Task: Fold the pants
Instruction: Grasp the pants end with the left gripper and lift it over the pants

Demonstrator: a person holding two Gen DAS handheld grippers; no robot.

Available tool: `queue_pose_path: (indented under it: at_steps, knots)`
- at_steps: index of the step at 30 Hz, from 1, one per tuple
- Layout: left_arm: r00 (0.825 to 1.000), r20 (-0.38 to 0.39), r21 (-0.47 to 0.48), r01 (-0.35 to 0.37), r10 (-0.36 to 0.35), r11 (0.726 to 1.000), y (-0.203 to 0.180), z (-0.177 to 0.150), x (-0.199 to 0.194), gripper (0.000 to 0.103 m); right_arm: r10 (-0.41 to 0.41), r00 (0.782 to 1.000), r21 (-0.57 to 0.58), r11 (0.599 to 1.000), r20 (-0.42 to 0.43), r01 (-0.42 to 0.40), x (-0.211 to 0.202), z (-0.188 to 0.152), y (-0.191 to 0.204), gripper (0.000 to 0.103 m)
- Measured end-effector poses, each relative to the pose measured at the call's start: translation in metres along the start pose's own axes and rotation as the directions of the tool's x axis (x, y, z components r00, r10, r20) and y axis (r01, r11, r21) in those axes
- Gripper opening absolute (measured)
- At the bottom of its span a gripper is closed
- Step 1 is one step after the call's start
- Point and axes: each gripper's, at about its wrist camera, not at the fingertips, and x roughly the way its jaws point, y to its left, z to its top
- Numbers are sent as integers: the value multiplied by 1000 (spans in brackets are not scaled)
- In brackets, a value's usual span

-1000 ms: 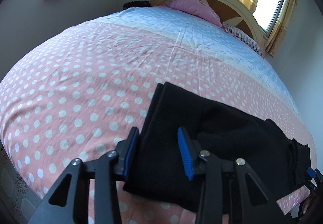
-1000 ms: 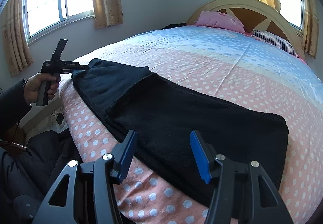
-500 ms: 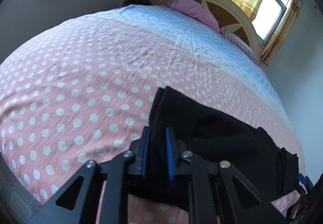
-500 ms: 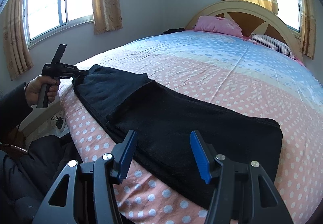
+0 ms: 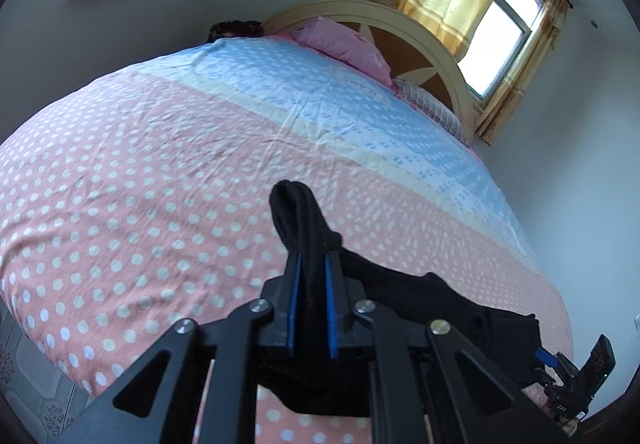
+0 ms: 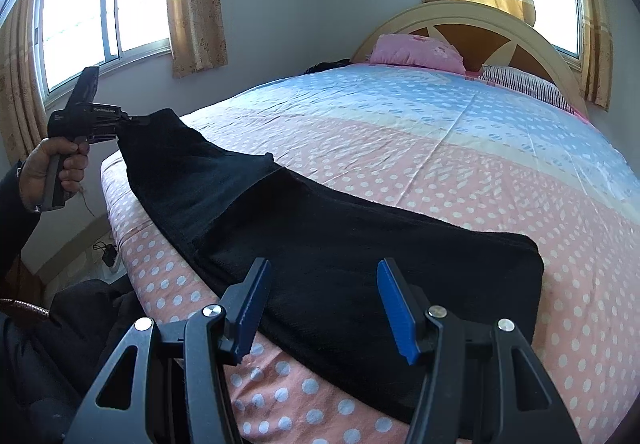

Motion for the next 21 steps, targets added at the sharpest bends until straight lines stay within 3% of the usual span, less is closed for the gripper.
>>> queue_pose_path:
  at_steps: [5,10,21]
  knots:
    - [992,12,82,123,-124,989,-64,2,-15,11,-41,999,33,999,30,40,-12,5,-13,57]
    - [973,-32,139,229,-227,963,-127,-1,-11,11,-96,994,100,991,55,90,-26,8,-39,57]
    - [906,-182,256,418,-381,871,-263,-19,23,11,-229,972,287,935,45,207,-54,-3,-102,57]
